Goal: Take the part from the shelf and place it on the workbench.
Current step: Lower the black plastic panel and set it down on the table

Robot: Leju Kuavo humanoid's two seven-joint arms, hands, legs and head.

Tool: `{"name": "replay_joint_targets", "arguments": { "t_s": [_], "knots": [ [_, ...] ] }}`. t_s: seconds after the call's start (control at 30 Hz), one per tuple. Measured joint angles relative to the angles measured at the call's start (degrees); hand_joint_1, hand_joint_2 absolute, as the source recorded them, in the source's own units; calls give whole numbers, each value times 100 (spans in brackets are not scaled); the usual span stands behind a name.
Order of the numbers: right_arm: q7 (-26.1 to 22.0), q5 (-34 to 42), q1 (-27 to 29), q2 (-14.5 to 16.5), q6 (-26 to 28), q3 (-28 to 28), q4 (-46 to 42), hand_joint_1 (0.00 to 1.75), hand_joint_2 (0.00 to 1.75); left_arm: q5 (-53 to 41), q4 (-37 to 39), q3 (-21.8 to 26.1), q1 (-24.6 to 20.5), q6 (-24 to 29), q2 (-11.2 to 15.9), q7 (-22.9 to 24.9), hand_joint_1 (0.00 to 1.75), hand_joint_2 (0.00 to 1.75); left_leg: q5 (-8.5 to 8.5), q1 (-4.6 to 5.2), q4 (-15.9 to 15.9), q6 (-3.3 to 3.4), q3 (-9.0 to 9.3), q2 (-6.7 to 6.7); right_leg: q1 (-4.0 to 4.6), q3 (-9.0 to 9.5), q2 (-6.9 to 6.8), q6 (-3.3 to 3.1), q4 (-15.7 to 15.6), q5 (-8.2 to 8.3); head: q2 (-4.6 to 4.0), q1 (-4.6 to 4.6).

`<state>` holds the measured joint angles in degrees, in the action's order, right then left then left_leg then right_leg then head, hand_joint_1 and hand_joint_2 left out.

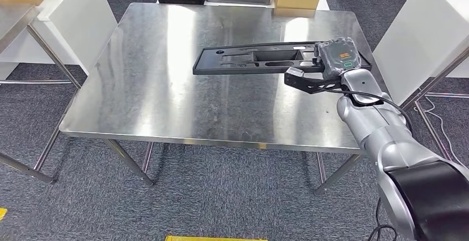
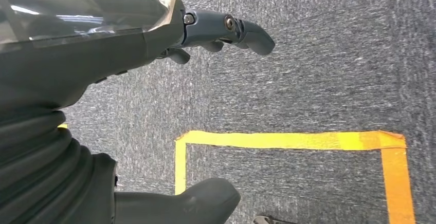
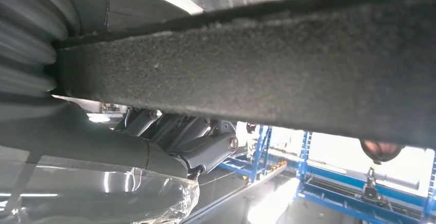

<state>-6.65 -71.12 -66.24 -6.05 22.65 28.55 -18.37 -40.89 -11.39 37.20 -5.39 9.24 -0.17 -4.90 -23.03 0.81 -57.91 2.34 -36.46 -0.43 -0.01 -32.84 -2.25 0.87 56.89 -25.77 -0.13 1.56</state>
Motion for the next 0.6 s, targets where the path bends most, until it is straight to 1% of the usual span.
{"name": "replay_joint_targets", "arguments": {
  "t_s": [0.17, 0.33, 0.5, 0.6],
  "knots": [
    [-160, -66, 1, 3, -21, -59, 26, 175, 175, 22, 0, 66, -6, 42, -2, -136, 0, 175, 1, -17, 0, -1, 0, 2, 1, 0, 2, 0, 0, 0, -1, 2],
    [-169, -203, 1, 42, -70, -97, 43, 175, 175, 163, -2, 188, 6, 230, -10, -512, 0, 175, 2, -36, 0, -4, -1, 2, 2, 0, 2, -1, 1, 0, 0, 1],
    [-184, -302, 33, 43, -71, -163, 54, 175, 175, 325, -8, 399, 9, 304, -19, -1044, 0, 175, 2, -45, 1, -6, 0, 3, 2, -2, 2, -4, 0, -2, 0, 1],
    [-213, -314, 68, -6, -55, -231, 55, 175, 175, 325, -12, 474, 2, 315, -30, -1152, 0, 175, 2, -47, 1, -6, 0, 3, 2, -2, 2, -4, 1, -2, -1, 1]
  ]
}}
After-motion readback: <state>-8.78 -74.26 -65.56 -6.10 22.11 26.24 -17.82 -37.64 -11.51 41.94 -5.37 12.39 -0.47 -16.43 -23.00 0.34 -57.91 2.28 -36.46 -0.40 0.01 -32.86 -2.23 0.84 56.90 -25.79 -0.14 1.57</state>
